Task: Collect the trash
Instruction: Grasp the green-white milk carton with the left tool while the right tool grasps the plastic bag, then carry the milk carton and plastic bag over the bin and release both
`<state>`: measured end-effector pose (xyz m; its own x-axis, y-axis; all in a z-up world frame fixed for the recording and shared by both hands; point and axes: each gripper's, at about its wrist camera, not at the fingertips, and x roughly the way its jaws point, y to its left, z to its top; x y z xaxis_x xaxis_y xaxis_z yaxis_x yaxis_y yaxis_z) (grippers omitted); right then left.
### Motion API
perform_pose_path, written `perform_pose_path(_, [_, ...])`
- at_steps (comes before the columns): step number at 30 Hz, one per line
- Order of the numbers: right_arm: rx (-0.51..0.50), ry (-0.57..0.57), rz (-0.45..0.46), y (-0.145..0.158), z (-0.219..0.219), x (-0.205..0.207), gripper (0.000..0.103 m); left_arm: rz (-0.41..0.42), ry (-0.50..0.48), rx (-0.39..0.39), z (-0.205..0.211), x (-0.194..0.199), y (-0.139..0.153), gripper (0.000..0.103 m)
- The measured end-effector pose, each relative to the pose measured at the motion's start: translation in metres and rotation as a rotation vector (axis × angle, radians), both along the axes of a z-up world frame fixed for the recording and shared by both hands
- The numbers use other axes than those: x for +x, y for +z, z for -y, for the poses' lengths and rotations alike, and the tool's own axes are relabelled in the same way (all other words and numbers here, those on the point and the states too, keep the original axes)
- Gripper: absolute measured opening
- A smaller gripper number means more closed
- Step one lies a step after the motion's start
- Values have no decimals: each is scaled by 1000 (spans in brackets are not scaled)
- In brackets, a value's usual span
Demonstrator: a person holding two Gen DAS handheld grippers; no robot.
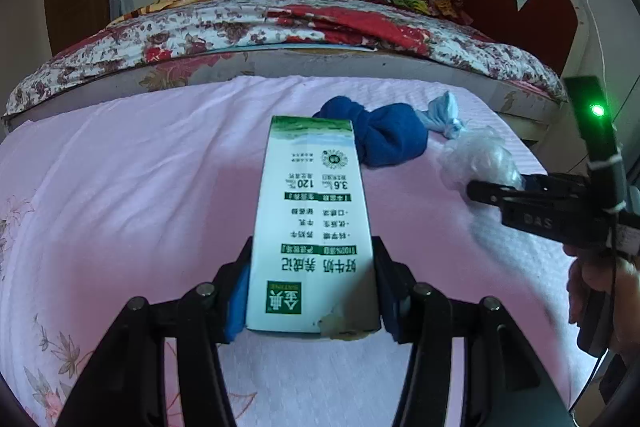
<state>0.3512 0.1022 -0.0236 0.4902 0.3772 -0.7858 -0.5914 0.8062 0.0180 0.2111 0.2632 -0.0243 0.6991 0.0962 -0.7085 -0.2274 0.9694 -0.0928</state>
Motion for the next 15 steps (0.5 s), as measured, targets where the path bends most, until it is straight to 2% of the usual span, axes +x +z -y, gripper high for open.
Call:
perform_pose_path(7, [50,-11,60,28,42,-45,48,23,-31,-7,19,-16,11,54])
perform_pose_path(15, [58,-18,93,48,82,-90,48,45,-88,-1,58,-43,24,54])
